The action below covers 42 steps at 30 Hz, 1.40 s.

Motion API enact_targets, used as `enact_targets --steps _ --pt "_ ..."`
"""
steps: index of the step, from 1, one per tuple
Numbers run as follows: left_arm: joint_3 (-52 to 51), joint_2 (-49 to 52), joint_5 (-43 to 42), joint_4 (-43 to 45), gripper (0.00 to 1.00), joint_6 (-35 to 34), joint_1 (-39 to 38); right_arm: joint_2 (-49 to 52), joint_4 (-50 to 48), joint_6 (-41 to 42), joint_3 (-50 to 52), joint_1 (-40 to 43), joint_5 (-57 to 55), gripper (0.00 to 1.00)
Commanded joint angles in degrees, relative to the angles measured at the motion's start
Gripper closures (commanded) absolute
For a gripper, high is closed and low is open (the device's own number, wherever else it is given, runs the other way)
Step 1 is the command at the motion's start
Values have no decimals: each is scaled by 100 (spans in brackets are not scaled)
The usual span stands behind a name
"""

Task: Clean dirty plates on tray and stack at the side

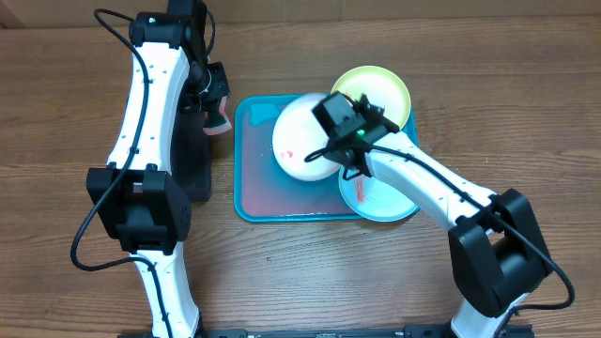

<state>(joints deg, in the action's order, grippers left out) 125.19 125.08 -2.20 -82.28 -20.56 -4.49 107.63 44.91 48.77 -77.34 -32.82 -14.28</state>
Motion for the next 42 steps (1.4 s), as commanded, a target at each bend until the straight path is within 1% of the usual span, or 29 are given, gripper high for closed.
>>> enact_targets --steps 1,6,8,9,10,11,12,13,18,21,22,26,28,32,33,35,37,39,41,42 --pt "55 26 -44 4 96 105 -2 -11 -262 94 339 48 1200 96" --pt "55 26 -44 22 96 96 -4 -9 -656 186 595 -24 1598 96" --pt "55 26 -46 20 96 83 -4 -9 -682 269 610 -46 1650 84" --pt "55 26 -46 20 96 83 -4 -9 -697 247 610 -44 1683 74" --pt "55 26 -46 20 96 83 -4 -9 -737 149 608 -44 1698 61" --pt "55 26 -46 20 96 83 -4 -9 -772 9 608 -44 1700 55" --pt "55 26 -46 24 96 83 -7 -9 -839 -306 608 -26 1700 50" --pt "55 26 -48 26 96 83 -7 -9 -911 -728 603 17 1720 48" --pt "55 26 -63 26 96 85 -22 -9 -1215 -2820 546 514 2031 48" --pt "55 26 -61 26 96 85 -70 101 -1316 -3685 442 798 2361 47" --pt "55 26 -61 31 96 85 -87 219 -1300 -3943 330 852 2500 47" --pt "55 26 -59 61 96 85 -138 570 -1250 -4301 26 844 2643 47" --pt "55 26 -59 68 96 85 -162 728 -1250 -4306 -68 828 2662 48" --pt "55 26 -57 68 96 85 -188 824 -1285 -4251 -79 828 2723 53" --pt "55 26 -57 70 96 87 -190 828 -1314 -4159 -79 828 2719 55" --pt "55 26 -59 83 96 85 -192 828 -1381 -3958 -79 828 2730 64" --pt "55 26 -61 81 96 85 -197 828 -1427 -3816 -74 807 2787 70" --pt "55 26 -66 72 96 83 -197 828 -1480 -3803 -72 752 2885 76" --pt "55 26 -63 72 96 85 -212 828 -1561 -3630 -66 662 2837 88" --pt "52 26 -59 74 96 85 -234 831 -1604 -3445 -61 610 2747 91"
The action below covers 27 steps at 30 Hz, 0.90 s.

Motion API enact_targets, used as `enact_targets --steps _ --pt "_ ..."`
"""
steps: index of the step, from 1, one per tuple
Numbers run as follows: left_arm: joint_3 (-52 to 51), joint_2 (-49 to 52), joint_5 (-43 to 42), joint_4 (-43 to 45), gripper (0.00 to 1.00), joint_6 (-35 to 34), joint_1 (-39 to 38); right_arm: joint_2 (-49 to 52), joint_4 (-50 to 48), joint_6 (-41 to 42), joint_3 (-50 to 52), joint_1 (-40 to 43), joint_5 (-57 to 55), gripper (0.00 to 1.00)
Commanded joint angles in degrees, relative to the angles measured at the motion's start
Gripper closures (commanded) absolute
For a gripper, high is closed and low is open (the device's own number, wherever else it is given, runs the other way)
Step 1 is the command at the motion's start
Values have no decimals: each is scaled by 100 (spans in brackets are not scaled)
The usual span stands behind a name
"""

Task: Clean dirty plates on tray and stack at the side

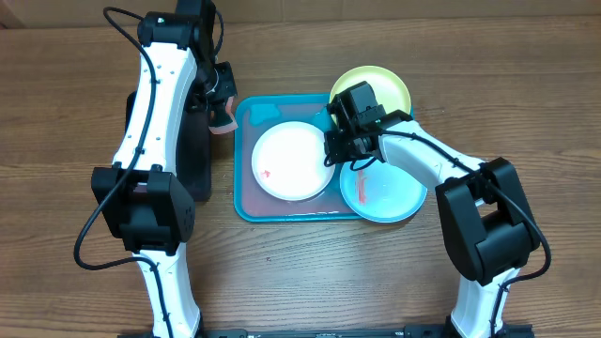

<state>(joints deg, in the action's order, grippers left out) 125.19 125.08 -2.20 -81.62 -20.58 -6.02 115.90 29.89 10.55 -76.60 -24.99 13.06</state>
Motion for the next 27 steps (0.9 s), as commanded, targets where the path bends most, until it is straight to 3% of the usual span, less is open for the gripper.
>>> enact_targets --steps 1,9,12,14,15,16,22,27 --pt "52 26 -59 17 96 87 -107 26 -136 645 -136 -256 -181 93" --pt "52 26 -15 90 96 87 -284 302 -254 1401 -136 -579 -660 90" --pt "44 26 -17 129 96 87 -313 306 -234 1499 -136 -579 -656 81" --pt "42 26 -17 138 96 87 -313 306 -221 1508 -136 -579 -658 83" --pt "24 26 -17 149 96 87 -313 306 -219 1600 -136 -579 -660 94" --pt "9 26 -17 151 96 87 -313 306 -214 1716 -136 -577 -662 96" --pt "-380 26 -42 334 96 -42 -424 306 15 3091 -136 -470 -660 96" --pt "-1211 26 -17 1021 96 -42 -772 306 63 3296 -136 -492 -660 96"
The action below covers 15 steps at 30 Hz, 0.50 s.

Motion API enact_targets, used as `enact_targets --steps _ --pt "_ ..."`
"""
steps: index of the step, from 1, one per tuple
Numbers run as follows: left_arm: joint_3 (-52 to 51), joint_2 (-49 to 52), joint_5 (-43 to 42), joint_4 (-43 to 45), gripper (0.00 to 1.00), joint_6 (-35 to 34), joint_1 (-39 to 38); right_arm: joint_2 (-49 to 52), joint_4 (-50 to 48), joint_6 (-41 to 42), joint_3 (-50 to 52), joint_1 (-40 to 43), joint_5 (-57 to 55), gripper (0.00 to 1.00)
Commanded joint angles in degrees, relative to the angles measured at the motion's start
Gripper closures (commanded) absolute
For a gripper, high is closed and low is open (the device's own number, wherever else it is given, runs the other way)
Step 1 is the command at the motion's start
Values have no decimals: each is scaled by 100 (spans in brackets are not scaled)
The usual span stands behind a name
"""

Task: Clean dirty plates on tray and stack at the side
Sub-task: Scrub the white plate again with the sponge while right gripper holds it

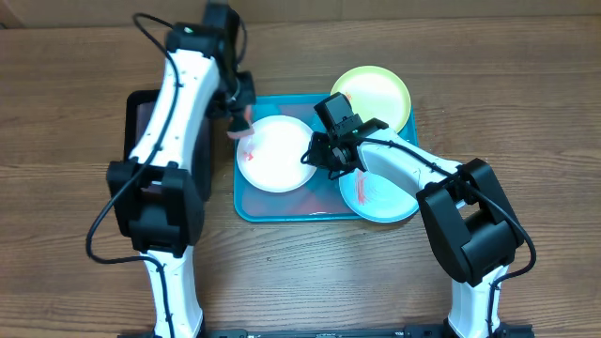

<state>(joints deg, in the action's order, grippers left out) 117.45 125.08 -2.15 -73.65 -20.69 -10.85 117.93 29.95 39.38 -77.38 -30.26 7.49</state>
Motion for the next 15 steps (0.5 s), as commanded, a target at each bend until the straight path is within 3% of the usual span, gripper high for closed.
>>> enact_targets --steps 1,7,15 --pt "-623 26 -2 396 96 -31 -356 103 59 413 -57 33 -103 96" --pt "-1510 26 428 1266 96 -140 -503 103 144 389 -57 68 -105 96" --pt "-2079 26 1790 1565 96 -376 -494 103 162 369 -57 76 -105 96"
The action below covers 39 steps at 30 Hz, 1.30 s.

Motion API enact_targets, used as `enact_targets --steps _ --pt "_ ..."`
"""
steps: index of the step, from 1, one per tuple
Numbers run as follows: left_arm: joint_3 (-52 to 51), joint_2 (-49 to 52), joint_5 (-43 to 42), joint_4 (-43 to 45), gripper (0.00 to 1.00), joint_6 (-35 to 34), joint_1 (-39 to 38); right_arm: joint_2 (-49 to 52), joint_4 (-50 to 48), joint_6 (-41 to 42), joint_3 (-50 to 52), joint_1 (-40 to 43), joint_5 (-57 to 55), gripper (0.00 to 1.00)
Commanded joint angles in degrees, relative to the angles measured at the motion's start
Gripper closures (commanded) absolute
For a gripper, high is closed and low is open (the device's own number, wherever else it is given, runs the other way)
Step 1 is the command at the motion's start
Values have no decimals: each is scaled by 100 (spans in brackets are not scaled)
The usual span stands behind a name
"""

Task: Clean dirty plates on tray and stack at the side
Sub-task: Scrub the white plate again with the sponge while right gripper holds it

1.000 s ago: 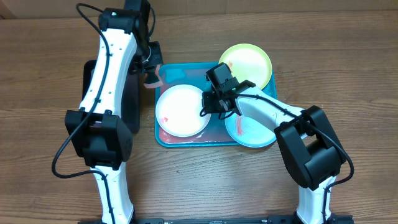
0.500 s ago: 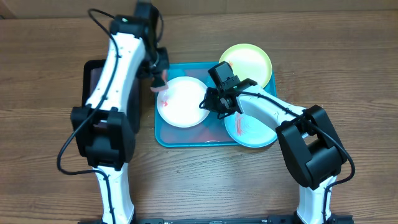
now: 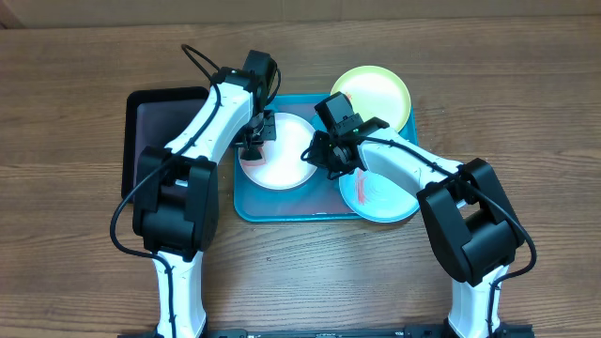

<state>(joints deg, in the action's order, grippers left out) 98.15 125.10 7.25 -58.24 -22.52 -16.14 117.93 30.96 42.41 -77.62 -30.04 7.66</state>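
A white plate (image 3: 282, 160) lies flat in the teal tray (image 3: 282, 208). My left gripper (image 3: 255, 141) is down on the plate's left part, shut on a pink sponge that barely shows beneath it (image 3: 248, 156). At the plate's right rim is my right gripper (image 3: 315, 155), shut on the edge. A light blue plate (image 3: 383, 195) smeared with red sits at the tray's right end. A yellow-green plate (image 3: 373, 92) overlaps the tray's far right corner.
A black tray (image 3: 155, 113) lies on the wooden table left of the teal tray, partly under the left arm. Both arms cross over the teal tray.
My left gripper has moved from the white plate's far left rim down onto its left part, covering the red spot. The right gripper and the plate have stayed put.
My right gripper first held the white plate tilted up over the tray while the left waited with the sponge by the black tray. Then the plate lay flat in the tray. It then sat further left with the left gripper at its rim, now on it.
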Motion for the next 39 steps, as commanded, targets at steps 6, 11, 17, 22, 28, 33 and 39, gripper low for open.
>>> enact_targets --steps 6,11,17,22,28,33,39 --pt "-168 24 -170 260 96 643 -37 103 66 -44 -33 55 -120 96" --pt "-168 24 -2708 503 96 2083 -74 103 66 -46 -33 55 -120 96" --pt "-166 24 -1587 719 96 955 -72 103 70 -66 -33 55 -120 96" --pt "-166 24 503 575 96 -334 -72 103 83 -85 -33 55 -122 96" --pt "-166 24 1034 101 96 -658 -136 103 79 -87 -33 55 -120 96" --pt "-166 24 -1698 -184 96 1069 -291 103 68 -192 -33 55 -118 96" --pt "-166 24 -3121 201 96 1508 -345 103 83 -192 -33 55 -116 96"
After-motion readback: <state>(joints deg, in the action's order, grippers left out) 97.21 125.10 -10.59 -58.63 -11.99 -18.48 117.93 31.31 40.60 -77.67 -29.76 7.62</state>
